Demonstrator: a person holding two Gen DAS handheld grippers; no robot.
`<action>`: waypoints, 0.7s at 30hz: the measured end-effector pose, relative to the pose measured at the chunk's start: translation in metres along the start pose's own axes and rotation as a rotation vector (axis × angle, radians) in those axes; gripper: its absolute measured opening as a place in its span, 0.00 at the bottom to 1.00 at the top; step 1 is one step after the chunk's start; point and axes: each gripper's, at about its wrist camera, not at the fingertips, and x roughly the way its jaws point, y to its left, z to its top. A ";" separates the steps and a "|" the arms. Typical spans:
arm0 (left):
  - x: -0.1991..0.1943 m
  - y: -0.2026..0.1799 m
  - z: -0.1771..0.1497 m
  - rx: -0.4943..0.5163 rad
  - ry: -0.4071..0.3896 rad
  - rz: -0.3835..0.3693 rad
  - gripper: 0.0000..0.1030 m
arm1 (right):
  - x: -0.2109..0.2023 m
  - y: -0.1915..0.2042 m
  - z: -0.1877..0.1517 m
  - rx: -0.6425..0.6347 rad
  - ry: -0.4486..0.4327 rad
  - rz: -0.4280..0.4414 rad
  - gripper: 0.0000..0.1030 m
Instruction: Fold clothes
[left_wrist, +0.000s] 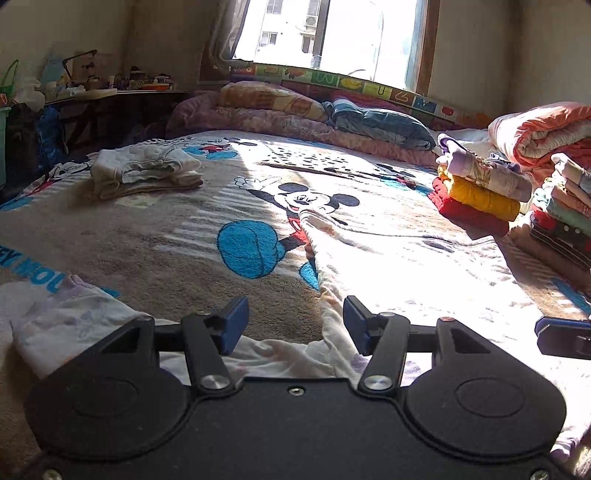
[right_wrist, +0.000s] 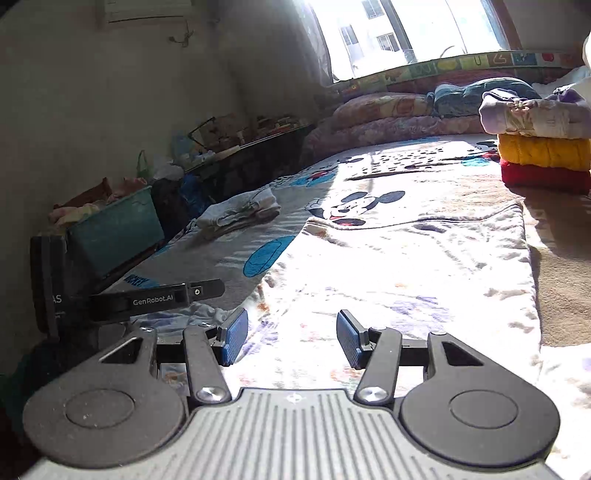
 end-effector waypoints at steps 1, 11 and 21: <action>0.001 -0.010 0.001 0.030 -0.004 -0.007 0.54 | -0.005 -0.012 0.000 0.015 -0.011 -0.030 0.52; 0.028 -0.135 0.038 0.317 0.032 -0.228 0.44 | 0.000 -0.065 -0.004 0.002 0.033 -0.165 0.53; 0.152 -0.255 0.060 0.619 0.184 -0.255 0.12 | 0.005 -0.081 -0.013 -0.004 0.133 -0.197 0.52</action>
